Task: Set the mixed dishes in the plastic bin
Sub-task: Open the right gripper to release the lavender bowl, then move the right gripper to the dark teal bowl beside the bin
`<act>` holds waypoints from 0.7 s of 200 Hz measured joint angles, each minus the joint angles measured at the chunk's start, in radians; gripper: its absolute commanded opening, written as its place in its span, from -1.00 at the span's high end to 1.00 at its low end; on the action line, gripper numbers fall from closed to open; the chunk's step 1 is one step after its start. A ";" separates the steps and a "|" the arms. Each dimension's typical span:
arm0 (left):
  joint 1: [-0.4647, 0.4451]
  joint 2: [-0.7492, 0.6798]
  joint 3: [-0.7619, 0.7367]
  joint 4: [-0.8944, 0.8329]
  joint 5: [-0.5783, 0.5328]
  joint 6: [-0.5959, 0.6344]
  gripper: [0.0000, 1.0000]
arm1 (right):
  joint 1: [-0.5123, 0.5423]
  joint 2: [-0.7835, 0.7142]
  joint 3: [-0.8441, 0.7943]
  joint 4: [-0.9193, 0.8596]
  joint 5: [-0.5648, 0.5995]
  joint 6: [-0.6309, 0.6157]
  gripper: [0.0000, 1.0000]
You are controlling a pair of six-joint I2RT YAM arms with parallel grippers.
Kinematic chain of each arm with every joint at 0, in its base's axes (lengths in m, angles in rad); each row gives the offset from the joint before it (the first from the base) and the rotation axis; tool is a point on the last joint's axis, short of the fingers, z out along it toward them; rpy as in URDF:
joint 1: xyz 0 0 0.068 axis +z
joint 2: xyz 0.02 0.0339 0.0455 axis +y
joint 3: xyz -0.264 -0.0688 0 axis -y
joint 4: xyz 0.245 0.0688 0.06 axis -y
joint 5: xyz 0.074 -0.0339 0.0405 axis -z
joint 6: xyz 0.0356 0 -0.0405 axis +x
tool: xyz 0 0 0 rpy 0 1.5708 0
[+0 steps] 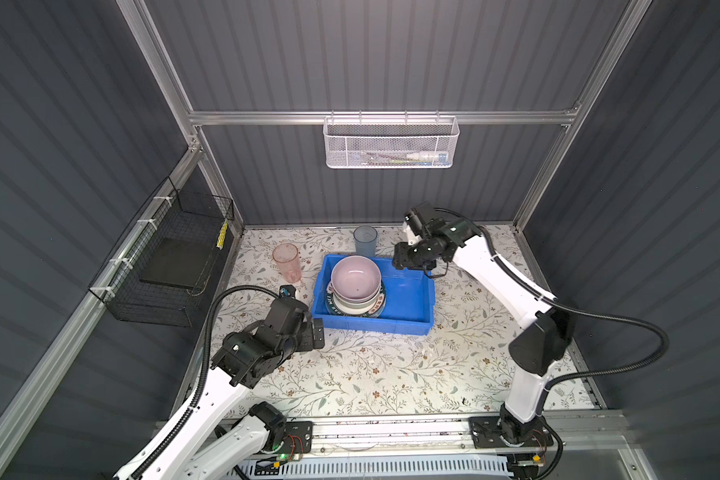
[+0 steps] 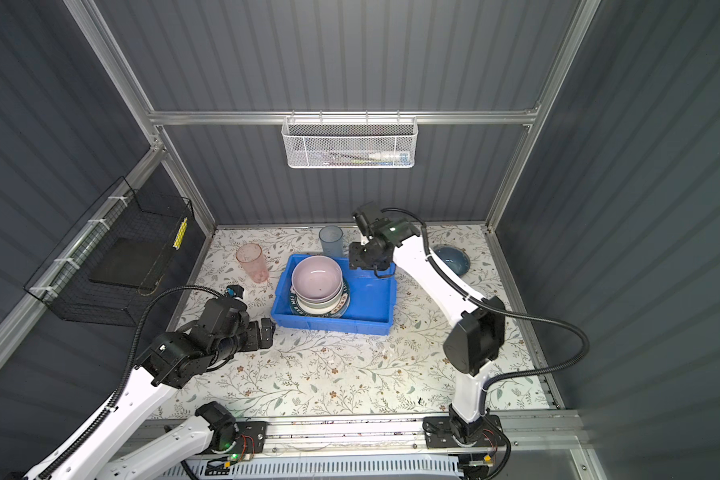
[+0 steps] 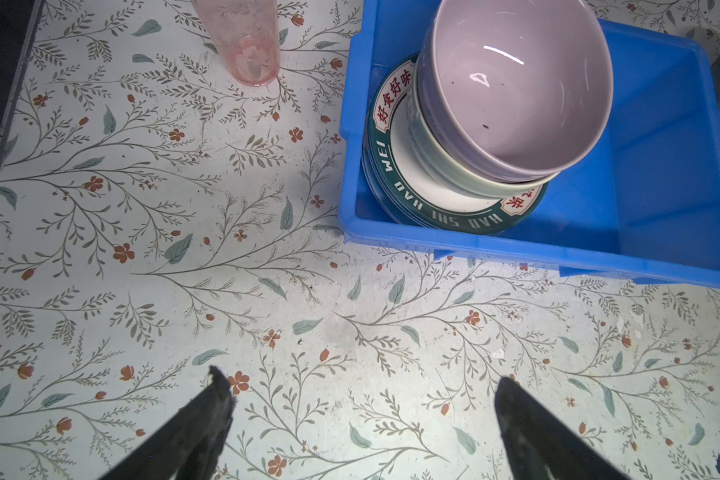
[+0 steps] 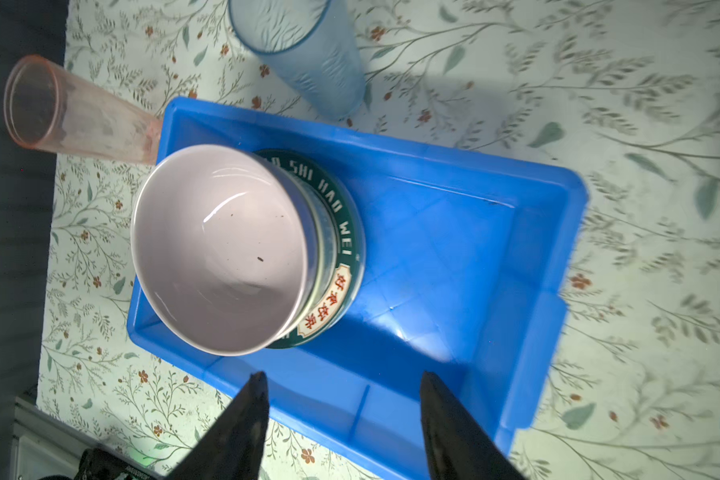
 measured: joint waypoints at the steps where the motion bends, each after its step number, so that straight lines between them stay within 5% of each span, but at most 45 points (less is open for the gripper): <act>1: 0.000 0.001 0.000 0.000 0.000 0.000 -0.99 | -0.004 -0.007 -0.005 0.000 0.003 -0.002 -0.27; 58: 0.000 0.014 0.000 0.019 0.000 0.004 -0.99 | -0.284 -0.216 -0.273 0.035 0.114 -0.026 -0.41; 140: 0.000 0.017 0.002 0.019 0.000 0.021 -1.00 | -0.558 -0.251 -0.501 0.152 0.151 -0.015 -0.48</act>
